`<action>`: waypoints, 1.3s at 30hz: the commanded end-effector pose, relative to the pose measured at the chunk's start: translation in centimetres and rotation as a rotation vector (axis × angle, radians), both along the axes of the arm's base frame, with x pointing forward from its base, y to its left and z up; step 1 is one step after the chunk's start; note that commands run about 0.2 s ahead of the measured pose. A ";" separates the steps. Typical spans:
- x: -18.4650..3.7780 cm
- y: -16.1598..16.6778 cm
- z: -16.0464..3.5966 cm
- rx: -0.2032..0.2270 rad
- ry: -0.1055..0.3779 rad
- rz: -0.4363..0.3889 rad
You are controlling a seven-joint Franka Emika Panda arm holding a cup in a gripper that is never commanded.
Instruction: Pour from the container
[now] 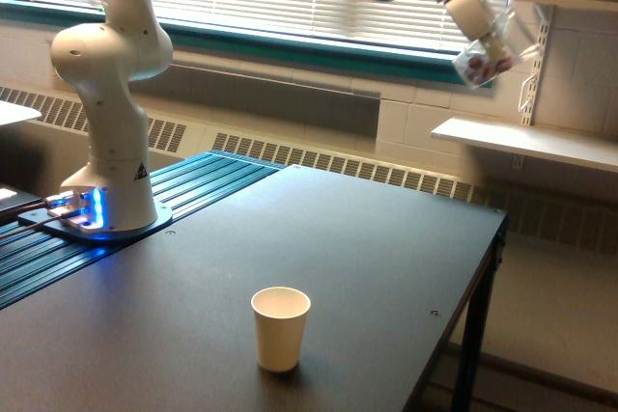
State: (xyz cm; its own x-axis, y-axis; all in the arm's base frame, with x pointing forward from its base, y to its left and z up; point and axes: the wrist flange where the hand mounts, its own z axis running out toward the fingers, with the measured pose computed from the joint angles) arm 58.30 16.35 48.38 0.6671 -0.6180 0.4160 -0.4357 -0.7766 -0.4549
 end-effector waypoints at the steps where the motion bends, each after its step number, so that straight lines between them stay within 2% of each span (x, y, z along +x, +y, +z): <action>1: -3.1 -2.6 -0.1 -0.026 0.022 -0.095; 3: -4.1 -3.5 -0.5 0.027 0.043 -0.149; 5: -5.3 -4.3 -1.2 0.010 0.065 -0.170; 8: -7.1 -5.8 -1.8 0.009 0.103 -0.222; 9: -7.7 -6.4 -1.9 0.029 0.112 -0.252; 10: -8.2 -7.3 -1.8 0.068 0.120 -0.292; 14: -10.6 -10.7 -2.2 0.113 0.164 -0.411; 17: -12.2 -11.5 -3.5 0.103 0.192 -0.441; 18: -12.7 -12.3 -4.5 0.097 0.228 -0.468; 19: -13.4 -15.1 -5.8 0.058 0.282 -0.521; 22: -14.4 -17.7 -7.5 0.029 0.339 -0.585; 26: -14.9 -20.9 -9.2 0.052 0.413 -0.670; 28: -14.9 -22.4 -10.1 0.035 0.444 -0.700; 29: -14.9 -23.2 -10.5 0.042 0.456 -0.706; 31: -14.9 -25.0 -11.1 0.069 0.472 -0.738; 33: -14.9 -26.7 -11.7 0.065 0.496 -0.781; 35: -15.0 -28.5 -12.1 0.088 0.502 -0.815; 39: -15.0 -31.3 -13.1 0.085 0.535 -0.886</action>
State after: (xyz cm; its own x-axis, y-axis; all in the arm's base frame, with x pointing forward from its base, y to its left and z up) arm 43.34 -11.24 35.36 0.1456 -0.9806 0.1314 -0.9839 -0.1574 -0.0845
